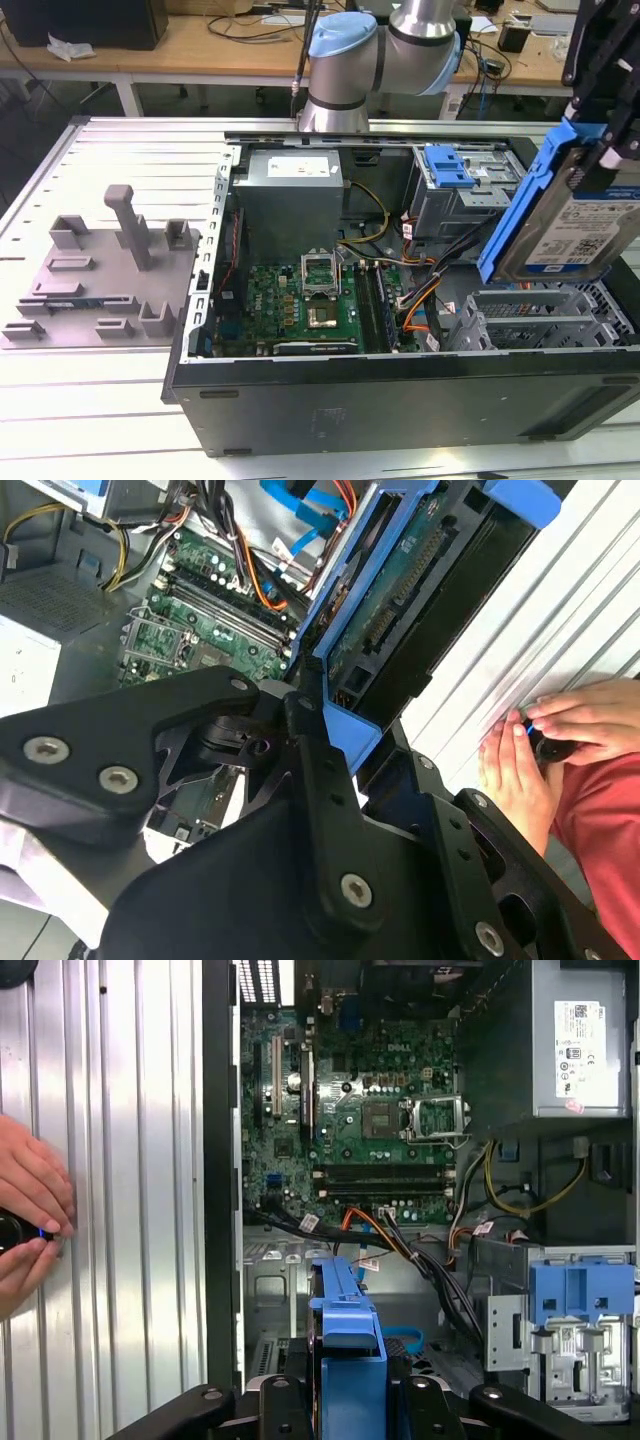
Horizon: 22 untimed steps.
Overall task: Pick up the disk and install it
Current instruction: 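Insert the disk into the insertion slot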
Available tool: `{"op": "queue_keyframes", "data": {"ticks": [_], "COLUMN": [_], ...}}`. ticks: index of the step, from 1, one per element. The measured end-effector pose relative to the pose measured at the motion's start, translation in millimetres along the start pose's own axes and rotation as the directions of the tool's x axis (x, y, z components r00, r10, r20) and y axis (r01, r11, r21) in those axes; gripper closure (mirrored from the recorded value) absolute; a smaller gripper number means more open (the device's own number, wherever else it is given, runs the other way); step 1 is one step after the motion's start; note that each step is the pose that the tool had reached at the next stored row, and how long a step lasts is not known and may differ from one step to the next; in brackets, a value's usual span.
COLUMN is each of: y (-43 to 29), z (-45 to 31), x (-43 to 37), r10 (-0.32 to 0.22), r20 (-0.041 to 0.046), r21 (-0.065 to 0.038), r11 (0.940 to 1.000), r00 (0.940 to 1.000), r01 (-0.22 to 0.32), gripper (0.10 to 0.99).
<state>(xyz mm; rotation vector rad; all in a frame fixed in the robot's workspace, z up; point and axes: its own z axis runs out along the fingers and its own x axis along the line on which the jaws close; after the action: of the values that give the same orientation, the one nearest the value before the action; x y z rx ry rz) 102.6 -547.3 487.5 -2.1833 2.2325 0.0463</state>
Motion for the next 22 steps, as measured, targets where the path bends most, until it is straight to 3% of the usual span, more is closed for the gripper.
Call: {"op": "queue_keyframes", "data": {"ticks": [4, 22], "y": [-4.1, -4.3], "z": [0.4, 6.6], "x": [-0.1, 1.5], "r10": [0.0, -0.006], "r20": [-0.0002, -0.0001], "r21": [0.0, 0.0], "r11": [1.0, 1.0], "r00": [1.0, 1.0], "r01": [0.0, 0.006], "gripper": [0.718, 0.718]}}
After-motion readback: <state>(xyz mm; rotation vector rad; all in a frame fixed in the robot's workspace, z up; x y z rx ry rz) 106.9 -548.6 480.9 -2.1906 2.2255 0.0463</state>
